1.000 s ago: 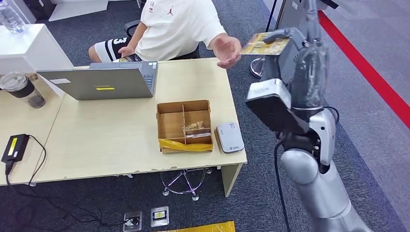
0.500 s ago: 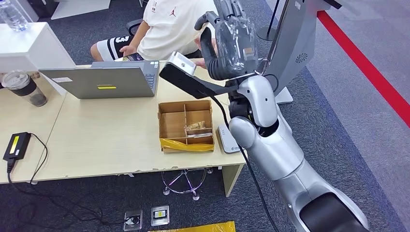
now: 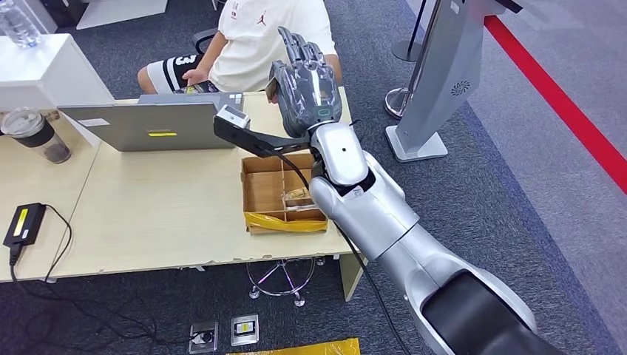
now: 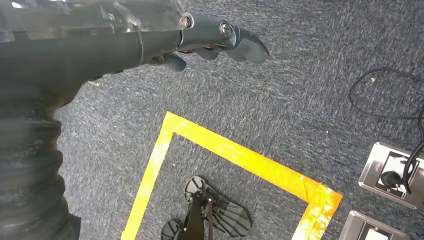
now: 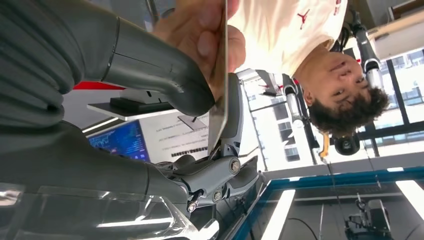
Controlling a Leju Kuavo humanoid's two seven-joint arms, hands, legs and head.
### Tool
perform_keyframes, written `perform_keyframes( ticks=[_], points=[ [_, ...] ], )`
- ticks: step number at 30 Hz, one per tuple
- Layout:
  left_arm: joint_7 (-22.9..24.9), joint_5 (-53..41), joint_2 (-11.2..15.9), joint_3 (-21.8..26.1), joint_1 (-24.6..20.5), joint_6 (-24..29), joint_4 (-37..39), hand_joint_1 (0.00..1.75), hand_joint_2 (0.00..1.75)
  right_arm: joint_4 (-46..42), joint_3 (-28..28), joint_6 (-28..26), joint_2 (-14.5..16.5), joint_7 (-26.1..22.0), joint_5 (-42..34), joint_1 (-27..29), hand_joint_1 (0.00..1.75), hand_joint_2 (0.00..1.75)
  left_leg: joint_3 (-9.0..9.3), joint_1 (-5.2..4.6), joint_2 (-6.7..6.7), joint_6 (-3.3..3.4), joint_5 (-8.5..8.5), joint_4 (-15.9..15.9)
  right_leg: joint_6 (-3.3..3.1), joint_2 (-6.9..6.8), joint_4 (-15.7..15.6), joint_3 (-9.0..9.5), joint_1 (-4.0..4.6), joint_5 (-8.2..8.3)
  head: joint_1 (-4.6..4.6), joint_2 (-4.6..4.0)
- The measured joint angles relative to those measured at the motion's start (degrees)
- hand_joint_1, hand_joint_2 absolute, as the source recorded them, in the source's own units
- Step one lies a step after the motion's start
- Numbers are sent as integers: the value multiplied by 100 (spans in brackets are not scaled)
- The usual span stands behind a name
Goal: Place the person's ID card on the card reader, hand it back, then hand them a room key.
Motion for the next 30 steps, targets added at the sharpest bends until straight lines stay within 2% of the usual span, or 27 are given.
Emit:
perform_keyframes(
  ticks=[12, 13, 16, 17, 26, 30],
  points=[
    [49, 53, 0, -105, 14, 24, 0, 0, 175, 841, 126, 52, 232, 75, 308, -76, 175, 175, 3, 0, 4, 0, 0, 1, 0, 8, 0, -3, 0, 0, 0, 0],
    [51, 56, 1, -117, 19, 24, 0, 0, 175, 871, 126, 65, 233, 87, 345, -76, 150, 175, 3, 0, 5, 0, 0, 1, 0, 9, 0, -4, 0, 0, 0, 0],
    [55, 58, 2, -160, 30, 24, 0, 0, 175, 943, 126, 116, 225, 136, 429, -76, 19, 175, 3, 0, 8, 0, 0, 1, 0, 13, 0, -6, 0, 0, 0, 0],
    [56, 60, 2, -172, 31, 24, 0, 0, 175, 966, 126, 132, 218, 151, 450, -75, 0, 175, 3, 0, 8, 0, 0, 2, 0, 13, -1, -6, 0, 0, 1, 0],
    [63, 71, 0, -263, 45, 17, 0, 0, 175, 1112, 122, 168, 81, 245, 629, -30, 0, 175, 4, 0, 11, 0, 0, 2, 0, 15, -1, -8, 0, 1, -1, 0],
    [69, 108, 0, -290, 47, 36, 0, 0, 175, 1173, 92, -97, 15, 176, 592, 26, 0, 175, 4, 0, 12, 0, 0, 3, -1, 16, -1, -9, 0, 1, 1, 0]
  ],
)
